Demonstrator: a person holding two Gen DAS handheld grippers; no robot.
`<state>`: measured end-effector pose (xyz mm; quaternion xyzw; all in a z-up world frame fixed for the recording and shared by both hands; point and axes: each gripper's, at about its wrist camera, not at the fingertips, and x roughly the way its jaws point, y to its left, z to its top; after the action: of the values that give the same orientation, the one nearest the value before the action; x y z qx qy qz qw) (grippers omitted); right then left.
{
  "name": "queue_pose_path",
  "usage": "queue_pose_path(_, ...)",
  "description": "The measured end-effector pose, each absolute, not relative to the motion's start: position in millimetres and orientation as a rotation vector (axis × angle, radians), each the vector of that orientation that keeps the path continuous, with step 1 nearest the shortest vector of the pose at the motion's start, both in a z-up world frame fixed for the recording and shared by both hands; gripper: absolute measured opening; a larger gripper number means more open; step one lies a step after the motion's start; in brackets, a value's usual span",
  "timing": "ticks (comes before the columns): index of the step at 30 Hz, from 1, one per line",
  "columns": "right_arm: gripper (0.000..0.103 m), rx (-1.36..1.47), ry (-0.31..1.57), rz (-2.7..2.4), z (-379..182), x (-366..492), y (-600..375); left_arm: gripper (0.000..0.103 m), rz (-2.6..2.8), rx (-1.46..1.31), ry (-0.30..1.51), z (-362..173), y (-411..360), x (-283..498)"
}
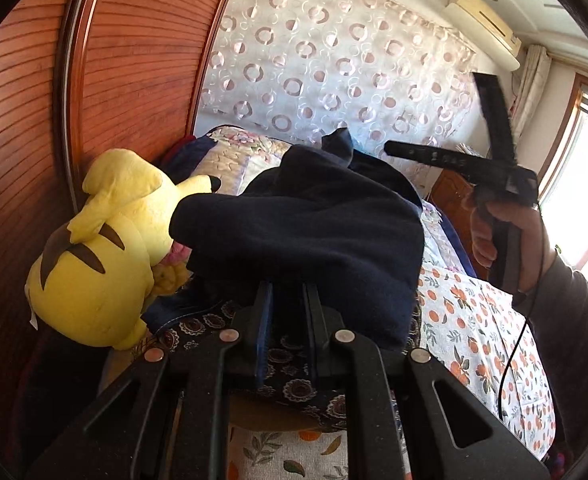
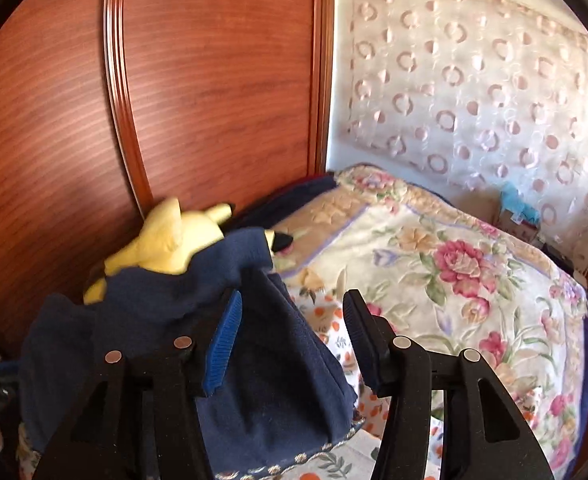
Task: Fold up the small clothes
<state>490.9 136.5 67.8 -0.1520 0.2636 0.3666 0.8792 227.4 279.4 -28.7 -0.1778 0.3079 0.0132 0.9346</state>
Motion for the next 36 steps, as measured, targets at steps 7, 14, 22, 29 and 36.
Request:
queue_pose_path(7,0.055,-0.336,0.579,0.888,26.5,457.6,124.2,0.016,0.082,-0.312,0.604,-13.9,274.4,213.4)
queue_pose_path(14,0.055,-0.282,0.649,0.854,18.0,467.1,115.2,0.048,0.102,-0.218,0.594,-2.0,254.5,200.7)
queue_pose_path(22,0.055,-0.248,0.582,0.810,51.3,396.2,67.2,0.083,0.074,-0.130,0.587,7.4,212.2,186.1)
queue_pose_path(29,0.055,-0.196,0.519,0.742,60.3,312.5,0.3,0.085,0.010,-0.083,0.571,12.4,167.0,177.9)
queue_pose_path(36,0.062,-0.152,0.457,0.644,77.4,217.5,-70.1,0.085,-0.040,-0.043,0.541,23.3,115.4,166.1)
